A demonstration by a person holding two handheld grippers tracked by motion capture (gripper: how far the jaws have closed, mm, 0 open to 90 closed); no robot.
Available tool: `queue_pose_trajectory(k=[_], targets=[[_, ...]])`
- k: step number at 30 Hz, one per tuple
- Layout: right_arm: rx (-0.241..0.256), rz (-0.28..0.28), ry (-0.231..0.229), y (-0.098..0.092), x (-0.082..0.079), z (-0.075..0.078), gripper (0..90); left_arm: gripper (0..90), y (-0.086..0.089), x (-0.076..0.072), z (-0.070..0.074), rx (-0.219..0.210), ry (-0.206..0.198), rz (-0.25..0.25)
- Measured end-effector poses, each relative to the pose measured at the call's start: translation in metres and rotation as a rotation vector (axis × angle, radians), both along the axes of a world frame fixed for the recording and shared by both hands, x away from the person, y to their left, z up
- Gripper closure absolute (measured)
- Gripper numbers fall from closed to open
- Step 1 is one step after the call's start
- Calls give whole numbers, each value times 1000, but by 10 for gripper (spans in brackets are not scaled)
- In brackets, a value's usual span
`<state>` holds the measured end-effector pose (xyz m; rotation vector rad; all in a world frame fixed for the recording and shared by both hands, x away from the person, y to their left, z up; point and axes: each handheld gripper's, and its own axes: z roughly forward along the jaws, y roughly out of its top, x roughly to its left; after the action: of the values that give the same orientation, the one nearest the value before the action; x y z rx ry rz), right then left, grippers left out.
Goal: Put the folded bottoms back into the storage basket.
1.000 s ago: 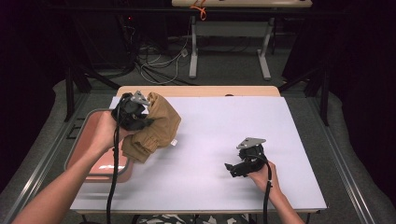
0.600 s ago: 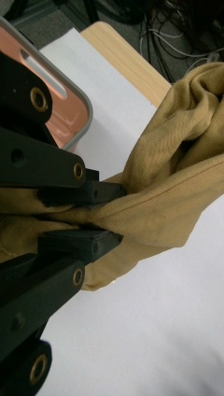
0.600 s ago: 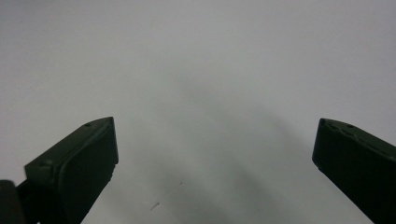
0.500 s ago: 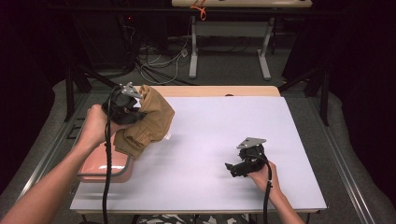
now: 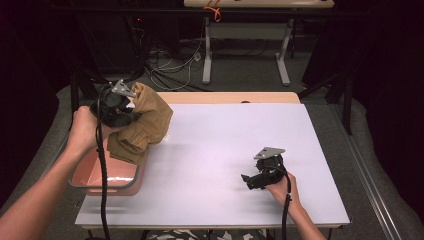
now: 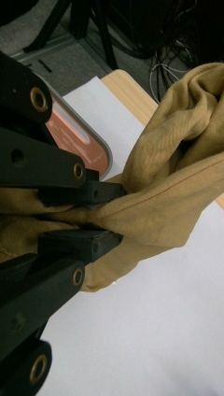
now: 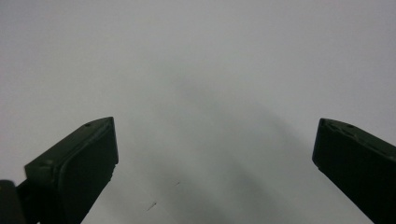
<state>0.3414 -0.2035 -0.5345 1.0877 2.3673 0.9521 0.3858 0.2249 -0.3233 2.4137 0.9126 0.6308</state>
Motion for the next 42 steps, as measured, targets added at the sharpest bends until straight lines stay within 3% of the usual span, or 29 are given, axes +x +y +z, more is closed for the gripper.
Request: queue_pose_trajectory(k=[7, 17, 29, 42], targets=[[-2, -1, 3, 0, 0, 0, 0, 789, 13, -4, 6, 2, -17, 25], [-2, -5, 4, 0, 0, -1, 0, 789, 29, -8, 1, -3, -10, 62], [-4, 2, 4, 0, 1, -2, 0, 789, 53, -13, -15, -27, 12, 119], [-14, 3, 11, 2, 0, -2, 0, 789, 74, -14, -43, -43, 56, 165]])
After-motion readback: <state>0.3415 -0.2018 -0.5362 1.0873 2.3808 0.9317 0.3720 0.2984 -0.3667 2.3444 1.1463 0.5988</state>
